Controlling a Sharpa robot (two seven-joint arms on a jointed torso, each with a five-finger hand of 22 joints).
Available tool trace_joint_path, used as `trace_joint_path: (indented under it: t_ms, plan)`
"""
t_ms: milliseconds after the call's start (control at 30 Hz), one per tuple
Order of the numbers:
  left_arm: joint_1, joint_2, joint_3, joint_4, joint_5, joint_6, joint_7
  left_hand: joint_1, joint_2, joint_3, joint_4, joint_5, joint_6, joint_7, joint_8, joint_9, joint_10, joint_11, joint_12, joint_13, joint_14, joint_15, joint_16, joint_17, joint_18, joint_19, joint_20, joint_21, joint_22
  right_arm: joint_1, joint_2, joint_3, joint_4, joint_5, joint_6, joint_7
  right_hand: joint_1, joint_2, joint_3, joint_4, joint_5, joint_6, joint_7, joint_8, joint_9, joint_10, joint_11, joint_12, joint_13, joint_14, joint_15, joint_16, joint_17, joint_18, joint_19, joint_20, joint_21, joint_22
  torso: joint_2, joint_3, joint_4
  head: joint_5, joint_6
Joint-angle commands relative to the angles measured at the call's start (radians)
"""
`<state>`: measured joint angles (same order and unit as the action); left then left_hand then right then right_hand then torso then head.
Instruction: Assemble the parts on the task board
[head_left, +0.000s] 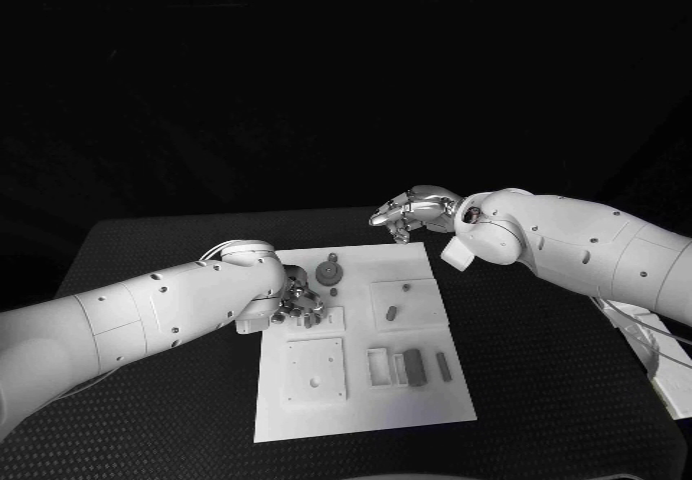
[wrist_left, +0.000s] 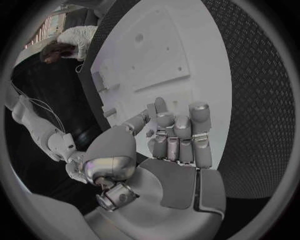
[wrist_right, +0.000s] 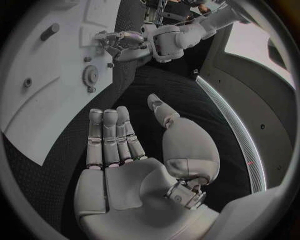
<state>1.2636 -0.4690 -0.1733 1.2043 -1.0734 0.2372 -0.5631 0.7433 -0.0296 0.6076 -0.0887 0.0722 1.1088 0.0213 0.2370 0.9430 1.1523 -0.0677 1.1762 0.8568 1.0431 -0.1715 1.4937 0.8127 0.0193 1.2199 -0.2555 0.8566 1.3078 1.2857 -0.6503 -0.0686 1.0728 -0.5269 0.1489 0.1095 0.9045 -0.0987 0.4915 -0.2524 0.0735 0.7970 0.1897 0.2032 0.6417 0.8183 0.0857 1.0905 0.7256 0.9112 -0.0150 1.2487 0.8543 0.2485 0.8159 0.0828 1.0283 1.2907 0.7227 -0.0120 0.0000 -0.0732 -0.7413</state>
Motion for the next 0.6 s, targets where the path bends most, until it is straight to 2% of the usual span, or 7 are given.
trace_joint_path:
  t_ms: [33,100,400,433,533,600]
  plan:
    - [-0.006,0.000,-0.004,-0.002,0.000,0.024,-0.016,-0.012,-0.016,-0.003,0.010,-0.018,-0.017,0.023,-0.004,-0.006,-0.010,0.001,-0.004,0.001,-0.006,0.000,-0.001,-0.001,0.068,-0.008,-0.011,-0.004,0.018,0.000,0.000,0.000,0.002,-0.003,0.017,0.004,-0.006,0.002,0.003,0.002,-0.006,0.000,0.005,-0.005,-0.002,-0.004,0.000,0.007,-0.001,-0.009,0.000,0.006,-0.001,0.013,0.005,0.004,-0.005,0.001,0.000,-0.0001,0.0003,0.000,0.000]
    - [-0.006,-0.001,-0.004,-0.002,0.000,0.022,-0.015,-0.019,-0.027,-0.007,0.016,-0.022,-0.016,0.023,-0.004,-0.008,-0.010,0.001,-0.003,0.001,-0.007,0.001,-0.001,-0.001,0.068,-0.008,-0.011,-0.003,0.018,0.000,0.000,0.000,0.002,-0.003,0.017,0.004,-0.006,0.002,0.003,0.002,-0.006,0.000,0.005,-0.005,-0.002,-0.004,0.001,0.007,-0.001,-0.009,0.000,0.006,-0.001,0.013,0.005,0.004,-0.005,0.001,0.000,-0.0002,0.0002,0.000,0.000]
    - [-0.006,0.001,-0.005,-0.003,-0.005,0.012,-0.012,-0.031,-0.037,-0.010,0.030,-0.024,-0.016,0.023,-0.003,-0.010,-0.011,0.001,-0.002,0.002,-0.008,0.001,0.001,0.000,0.071,-0.008,-0.010,-0.003,0.018,0.000,0.000,0.000,0.002,-0.003,0.017,0.004,-0.006,0.001,0.003,0.002,-0.006,-0.001,0.005,-0.006,-0.002,-0.004,0.001,0.007,-0.002,-0.010,0.000,0.006,-0.001,0.013,0.004,0.004,-0.005,0.001,0.000,-0.0003,-0.0004,0.000,0.000]
    - [-0.006,0.001,-0.005,-0.003,-0.005,0.010,-0.011,-0.029,-0.033,-0.008,0.029,-0.024,-0.014,0.023,-0.002,-0.009,-0.011,0.001,-0.002,0.002,-0.007,0.001,0.002,0.000,0.072,-0.007,-0.011,-0.002,0.018,0.000,0.000,0.000,0.001,-0.003,0.017,0.004,-0.006,0.001,0.003,0.002,-0.006,-0.001,0.005,-0.006,-0.002,-0.004,0.001,0.007,-0.002,-0.010,0.000,0.006,-0.001,0.013,0.004,0.004,-0.005,0.001,0.000,-0.0002,-0.0003,0.000,0.000]
    - [-0.006,0.002,-0.005,-0.005,-0.006,0.012,-0.012,0.000,-0.001,0.004,0.010,-0.023,-0.006,0.020,0.005,-0.006,-0.009,-0.002,0.000,0.003,-0.007,-0.002,0.004,0.001,0.075,-0.005,-0.012,0.001,0.020,0.000,0.000,0.000,0.002,-0.003,0.018,0.004,-0.006,0.001,0.003,0.002,-0.006,-0.001,0.005,-0.006,-0.002,-0.004,0.001,0.007,-0.002,-0.010,0.000,0.006,-0.002,0.013,0.004,0.004,-0.005,0.001,0.000,0.0004,-0.0002,0.001,0.000]
    - [-0.006,0.002,-0.005,-0.007,-0.006,0.011,-0.012,0.005,0.006,0.000,-0.003,-0.023,-0.007,0.020,0.007,-0.005,-0.009,-0.002,0.000,0.003,-0.006,-0.002,0.005,0.001,0.074,-0.005,-0.010,0.003,0.020,0.000,0.000,0.000,0.002,-0.003,0.017,0.003,-0.006,0.002,0.003,0.002,-0.006,-0.001,0.005,-0.006,-0.002,-0.004,0.001,0.007,-0.002,-0.010,0.000,0.006,-0.002,0.013,0.004,0.004,-0.005,0.001,0.000,0.0005,-0.0003,0.001,0.000]
